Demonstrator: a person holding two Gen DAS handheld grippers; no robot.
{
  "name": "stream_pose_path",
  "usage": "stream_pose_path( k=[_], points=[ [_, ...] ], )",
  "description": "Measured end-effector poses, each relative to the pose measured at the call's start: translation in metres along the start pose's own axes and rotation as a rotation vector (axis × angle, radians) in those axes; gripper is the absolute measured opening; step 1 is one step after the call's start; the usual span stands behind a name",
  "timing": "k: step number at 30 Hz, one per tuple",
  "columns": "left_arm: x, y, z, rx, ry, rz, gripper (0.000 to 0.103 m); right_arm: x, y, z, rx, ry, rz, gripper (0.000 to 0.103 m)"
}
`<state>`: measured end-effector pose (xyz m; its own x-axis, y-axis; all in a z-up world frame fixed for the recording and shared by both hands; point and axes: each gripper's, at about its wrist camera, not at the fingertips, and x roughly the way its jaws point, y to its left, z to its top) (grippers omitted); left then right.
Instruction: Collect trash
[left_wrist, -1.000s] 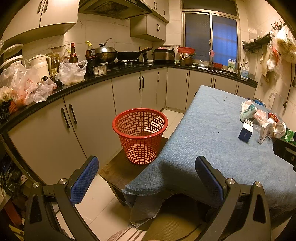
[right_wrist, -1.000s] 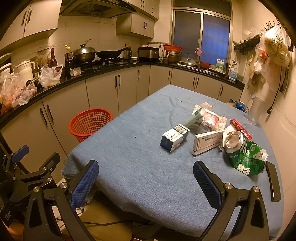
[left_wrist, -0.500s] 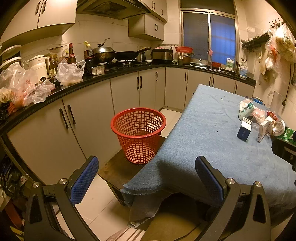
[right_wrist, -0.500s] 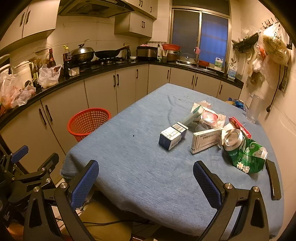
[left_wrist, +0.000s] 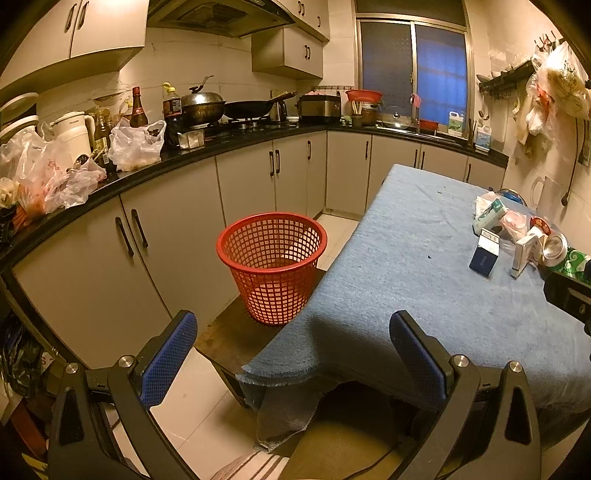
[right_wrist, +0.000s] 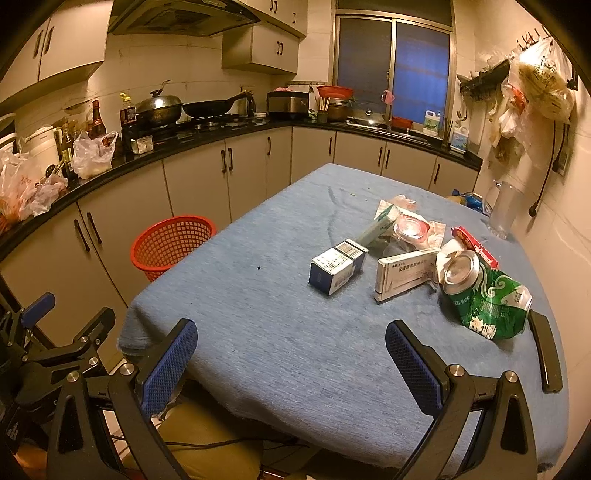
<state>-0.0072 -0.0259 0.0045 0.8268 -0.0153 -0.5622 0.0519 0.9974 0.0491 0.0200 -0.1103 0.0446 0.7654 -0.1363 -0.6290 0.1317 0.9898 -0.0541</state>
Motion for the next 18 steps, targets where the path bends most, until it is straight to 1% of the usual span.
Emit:
stream_pose_path(
  k=[8,10,14,18],
  points=[
    [0.004,-0.009,0.001,0.018,0.013,-0.032,0.103,0.000,-0.011,-0.003,0.023,0.005,-0.017,0.103],
    [0.006,-0.012,0.002,0.018,0.000,-0.036,0.103,0.001,-0.018,-0.004,0.033,0.007,-0.023,0.103],
    [0.009,-0.022,0.010,0.024,0.002,-0.051,0.103,0.002,-0.040,-0.005,0.072,0.013,-0.045,0.103],
    [0.012,-0.041,0.024,0.055,0.007,-0.095,0.103,0.000,-0.077,-0.003,0.160,0.006,-0.081,0.103]
  ],
)
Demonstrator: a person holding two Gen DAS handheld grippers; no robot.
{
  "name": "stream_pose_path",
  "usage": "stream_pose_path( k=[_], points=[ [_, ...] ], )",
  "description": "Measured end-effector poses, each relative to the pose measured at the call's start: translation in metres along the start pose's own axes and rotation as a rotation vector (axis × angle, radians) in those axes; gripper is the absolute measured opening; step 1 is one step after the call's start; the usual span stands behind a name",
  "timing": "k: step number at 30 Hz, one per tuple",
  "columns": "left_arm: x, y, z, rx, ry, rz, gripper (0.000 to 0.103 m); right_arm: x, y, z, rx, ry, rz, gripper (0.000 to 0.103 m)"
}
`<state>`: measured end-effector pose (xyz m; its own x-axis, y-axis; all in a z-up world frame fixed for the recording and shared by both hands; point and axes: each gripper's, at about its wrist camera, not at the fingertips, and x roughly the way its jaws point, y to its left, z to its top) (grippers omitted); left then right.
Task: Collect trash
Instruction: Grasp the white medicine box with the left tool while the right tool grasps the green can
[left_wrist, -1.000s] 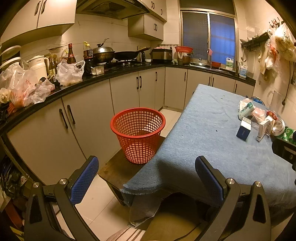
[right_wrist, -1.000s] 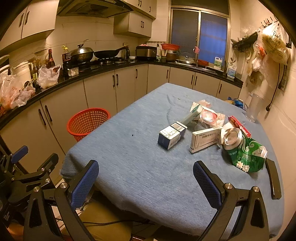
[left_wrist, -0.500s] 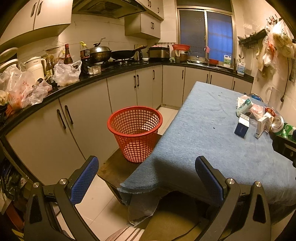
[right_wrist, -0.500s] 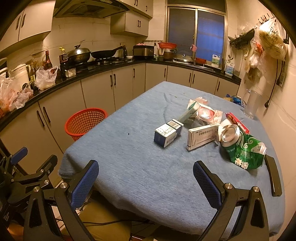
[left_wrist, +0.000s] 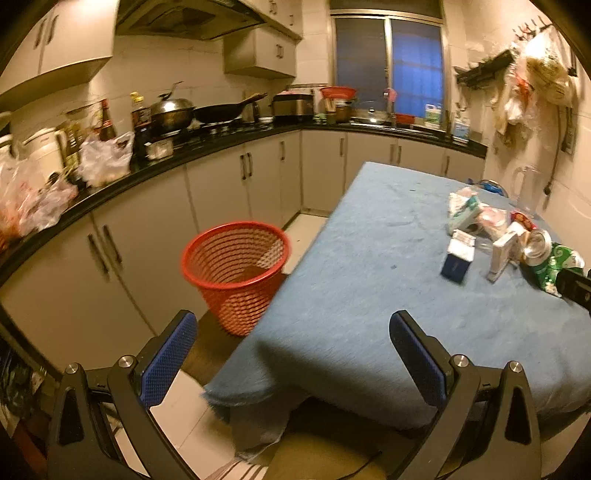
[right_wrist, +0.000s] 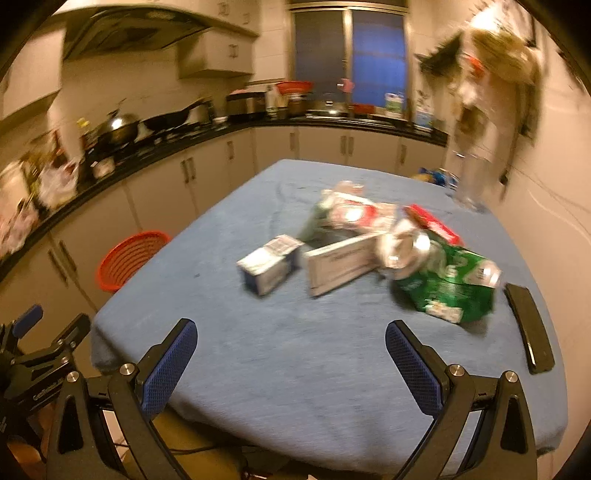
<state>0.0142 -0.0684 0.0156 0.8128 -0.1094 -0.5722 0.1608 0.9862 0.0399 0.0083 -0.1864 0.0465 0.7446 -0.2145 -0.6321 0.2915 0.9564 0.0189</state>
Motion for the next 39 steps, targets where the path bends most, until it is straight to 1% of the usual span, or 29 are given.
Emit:
stream_pose_path(
  k=[2,6,11,15,17,21,24,28,31,36,38,39],
  points=[
    [0.004,-0.011,0.008,0.015,0.005,-0.035,0.103,-0.001,-0.020,0.003,0.038,-0.008,-0.023,0.103],
    [0.017,-0.046,0.022,0.079,0.004,-0.090,0.103,-0.003,-0.057,0.006,0.108,-0.013,-0.071,0.103],
    [0.033,-0.090,0.036,0.151,0.019,-0.155,0.103,0.000,-0.101,0.003,0.193,0.003,-0.128,0.103],
    [0.046,-0.118,0.045,0.183,0.059,-0.206,0.103,0.005,-0.128,-0.001,0.245,0.016,-0.148,0.103],
    [0.057,-0.130,0.048,0.200,0.078,-0.213,0.103,0.008,-0.138,-0.001,0.261,0.027,-0.158,0.103],
    [0.073,-0.152,0.051,0.231,0.119,-0.226,0.103,0.015,-0.155,0.001,0.286,0.041,-0.167,0.103],
    [0.086,-0.160,0.055,0.240,0.158,-0.245,0.103,0.022,-0.164,0.004,0.293,0.052,-0.168,0.103],
    [0.103,-0.171,0.063,0.253,0.187,-0.263,0.103,0.030,-0.173,0.009,0.292,0.061,-0.168,0.103],
    [0.117,-0.176,0.067,0.279,0.217,-0.305,0.103,0.034,-0.178,0.013,0.292,0.064,-0.158,0.101],
    [0.142,-0.182,0.074,0.308,0.315,-0.427,0.103,0.037,-0.180,0.016,0.274,0.062,-0.153,0.100],
    [0.150,-0.185,0.077,0.320,0.349,-0.454,0.100,0.037,-0.182,0.017,0.275,0.059,-0.152,0.100],
    [0.153,-0.186,0.078,0.323,0.352,-0.453,0.096,0.037,-0.183,0.017,0.279,0.058,-0.150,0.100]
  ],
)
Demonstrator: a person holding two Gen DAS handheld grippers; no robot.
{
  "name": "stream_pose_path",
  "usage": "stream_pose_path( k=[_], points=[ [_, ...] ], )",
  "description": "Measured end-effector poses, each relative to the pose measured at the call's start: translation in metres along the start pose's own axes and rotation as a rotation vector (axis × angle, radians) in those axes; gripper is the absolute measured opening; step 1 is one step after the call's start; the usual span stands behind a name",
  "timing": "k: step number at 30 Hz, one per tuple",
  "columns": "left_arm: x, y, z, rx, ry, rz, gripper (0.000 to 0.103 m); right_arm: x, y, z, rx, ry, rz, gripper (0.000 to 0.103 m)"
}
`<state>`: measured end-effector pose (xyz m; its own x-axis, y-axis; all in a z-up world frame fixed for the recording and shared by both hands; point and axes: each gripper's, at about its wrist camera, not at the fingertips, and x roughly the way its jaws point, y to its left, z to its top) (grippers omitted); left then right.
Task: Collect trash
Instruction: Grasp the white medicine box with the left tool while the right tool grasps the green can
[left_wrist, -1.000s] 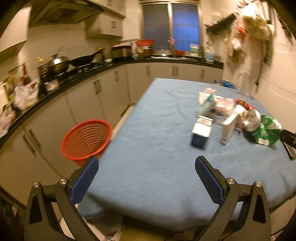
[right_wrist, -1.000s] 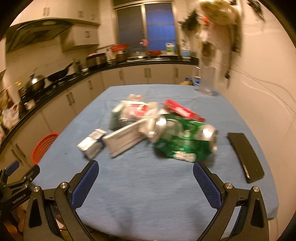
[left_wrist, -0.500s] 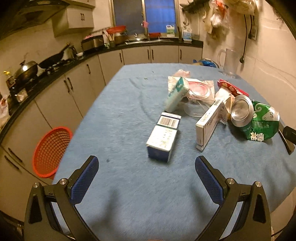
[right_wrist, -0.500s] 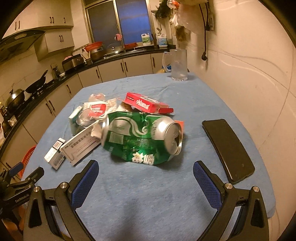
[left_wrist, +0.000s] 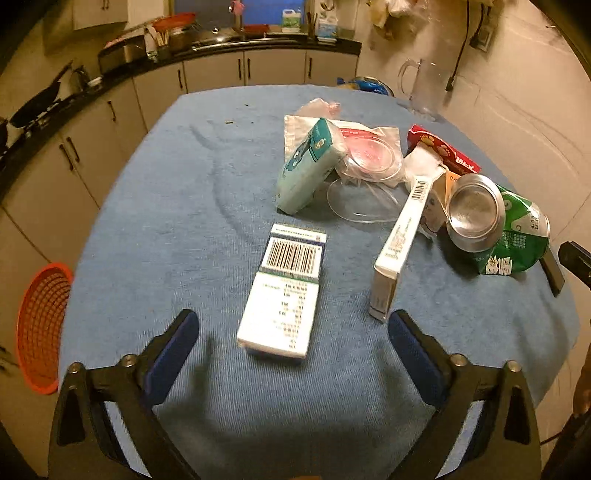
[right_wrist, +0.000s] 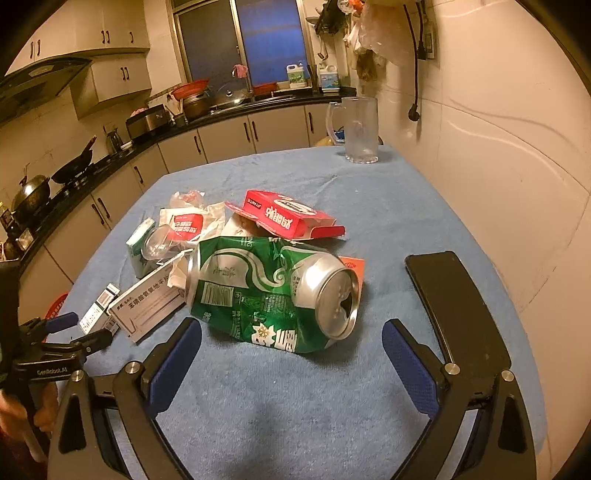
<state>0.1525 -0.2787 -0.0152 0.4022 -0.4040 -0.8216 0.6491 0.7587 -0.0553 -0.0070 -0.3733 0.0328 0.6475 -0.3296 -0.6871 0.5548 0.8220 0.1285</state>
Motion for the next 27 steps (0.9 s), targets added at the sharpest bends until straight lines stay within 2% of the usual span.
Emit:
stream_pose_path(
  k=[2,4,6,7,12,15,21,23,24,25,27],
  points=[
    [0.002,0.003,0.002,0.002,0.010,-0.005,0.093,0.001,-0.002,0.000,0.004,0.002,0.011,0.100],
    [0.010,0.008,0.004,-0.003,0.043,-0.007,0.084,0.001,-0.005,0.001,0.007,0.001,0.021,0.100],
    [0.018,0.011,0.002,0.004,0.088,0.006,0.066,-0.001,-0.009,0.004,0.011,0.001,0.035,0.098],
    [0.019,0.010,0.002,0.017,0.079,0.022,0.064,-0.002,-0.011,0.007,0.014,-0.001,0.042,0.097],
    [0.023,0.006,0.003,0.052,0.069,0.050,0.065,-0.007,-0.028,0.024,0.051,-0.006,0.082,0.095],
    [0.025,0.005,0.002,0.064,0.050,0.050,0.069,0.004,-0.041,0.033,0.098,0.036,0.145,0.092],
    [0.026,0.005,-0.004,0.078,0.000,0.039,0.071,0.040,-0.049,0.040,0.126,0.124,0.174,0.086],
    [0.023,0.005,-0.007,0.080,-0.015,0.032,0.061,0.054,-0.050,0.038,0.123,0.159,0.178,0.083],
    [0.019,0.006,-0.009,0.082,-0.023,0.028,0.044,0.059,-0.050,0.037,0.125,0.173,0.179,0.082],
    [0.017,0.006,-0.010,0.081,-0.027,0.022,0.034,0.065,-0.051,0.036,0.129,0.189,0.186,0.080],
    [0.015,0.008,-0.011,0.073,-0.025,0.014,0.034,0.073,-0.052,0.032,0.136,0.211,0.208,0.076]
  ],
)
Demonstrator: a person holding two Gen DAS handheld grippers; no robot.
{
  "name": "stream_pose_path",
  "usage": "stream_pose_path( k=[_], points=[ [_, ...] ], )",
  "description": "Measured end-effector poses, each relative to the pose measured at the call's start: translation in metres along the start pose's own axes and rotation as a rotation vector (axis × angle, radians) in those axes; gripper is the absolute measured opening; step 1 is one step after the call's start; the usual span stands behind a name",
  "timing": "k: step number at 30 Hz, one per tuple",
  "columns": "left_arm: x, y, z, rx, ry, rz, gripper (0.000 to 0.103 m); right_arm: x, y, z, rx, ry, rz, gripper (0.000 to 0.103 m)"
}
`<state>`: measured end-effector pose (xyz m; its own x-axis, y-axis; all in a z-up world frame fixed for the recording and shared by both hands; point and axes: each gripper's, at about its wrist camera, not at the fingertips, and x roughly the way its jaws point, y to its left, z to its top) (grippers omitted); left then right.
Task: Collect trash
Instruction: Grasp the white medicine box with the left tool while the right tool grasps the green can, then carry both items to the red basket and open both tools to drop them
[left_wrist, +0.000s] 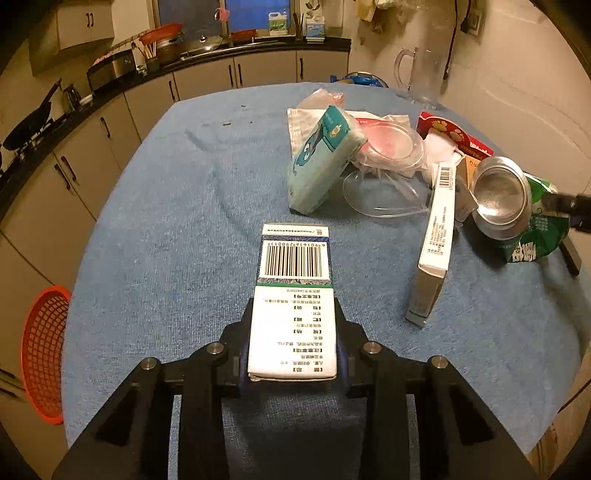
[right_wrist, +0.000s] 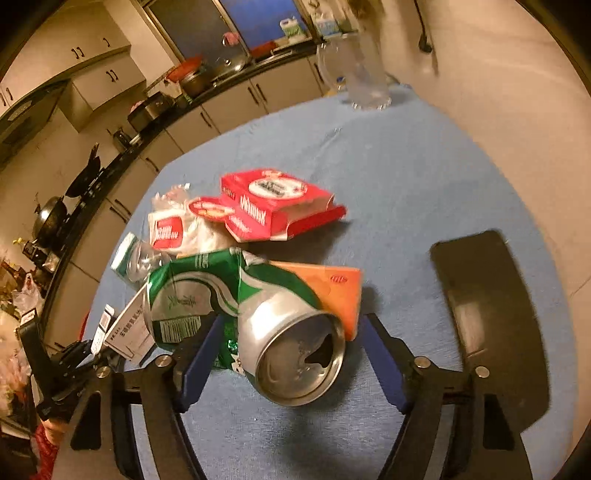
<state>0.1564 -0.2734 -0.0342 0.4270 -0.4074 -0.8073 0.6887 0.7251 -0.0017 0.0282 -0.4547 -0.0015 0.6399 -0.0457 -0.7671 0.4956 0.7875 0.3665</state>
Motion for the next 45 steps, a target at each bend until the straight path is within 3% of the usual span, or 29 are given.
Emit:
stream_pose_path(
  k=[2,15,23,36,45],
  points=[
    [-0.001,0.002,-0.001,-0.003,-0.006,-0.005,0.033,0.005,-0.001,-0.003,0.002,0.014,0.013,0.061],
    [-0.030,0.005,0.003,-0.026,-0.084,-0.030,0.033,-0.037,0.015,-0.020,-0.031,-0.098,0.008,0.061],
    [-0.073,0.036,-0.001,-0.073,-0.160,-0.013,0.033,-0.050,0.054,-0.014,-0.088,-0.129,0.064,0.061],
    [-0.131,0.154,-0.041,-0.250,-0.220,0.140,0.033,-0.014,0.201,-0.007,-0.322,-0.068,0.185,0.061],
    [-0.139,0.248,-0.083,-0.404,-0.185,0.275,0.033,0.046,0.324,-0.020,-0.494,0.016,0.249,0.061]
  ],
)
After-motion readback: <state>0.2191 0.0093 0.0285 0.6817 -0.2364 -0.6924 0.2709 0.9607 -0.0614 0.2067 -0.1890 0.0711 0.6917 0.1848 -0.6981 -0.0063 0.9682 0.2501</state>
